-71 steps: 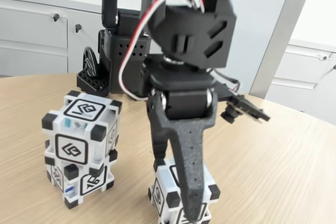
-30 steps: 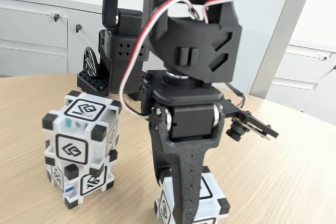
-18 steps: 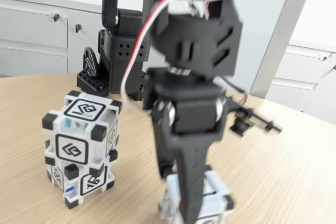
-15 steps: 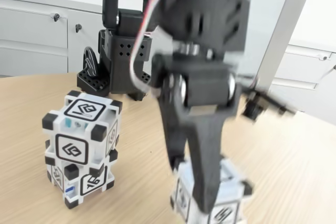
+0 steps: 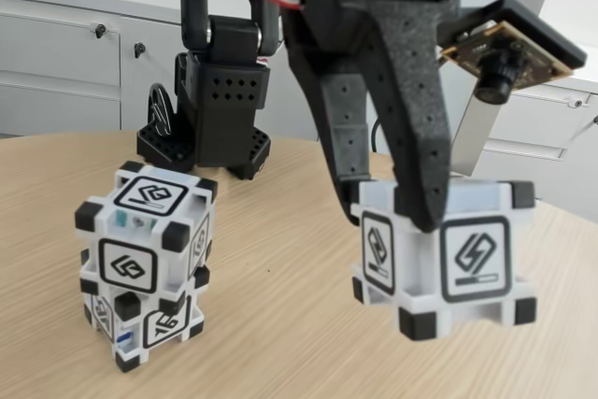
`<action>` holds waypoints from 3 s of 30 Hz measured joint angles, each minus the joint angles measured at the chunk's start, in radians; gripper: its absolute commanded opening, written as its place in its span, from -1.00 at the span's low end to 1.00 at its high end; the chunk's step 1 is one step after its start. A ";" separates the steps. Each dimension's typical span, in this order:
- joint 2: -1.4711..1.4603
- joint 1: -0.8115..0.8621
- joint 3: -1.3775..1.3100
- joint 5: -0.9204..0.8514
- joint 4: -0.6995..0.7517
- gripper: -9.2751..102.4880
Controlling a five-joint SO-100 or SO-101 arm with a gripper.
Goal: Stack cubes from left to right.
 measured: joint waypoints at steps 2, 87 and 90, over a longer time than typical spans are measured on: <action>0.000 0.000 0.000 0.000 0.000 -0.67; 0.601 0.483 0.031 -0.008 0.293 -0.69; 0.601 0.503 0.106 -0.038 0.293 -0.68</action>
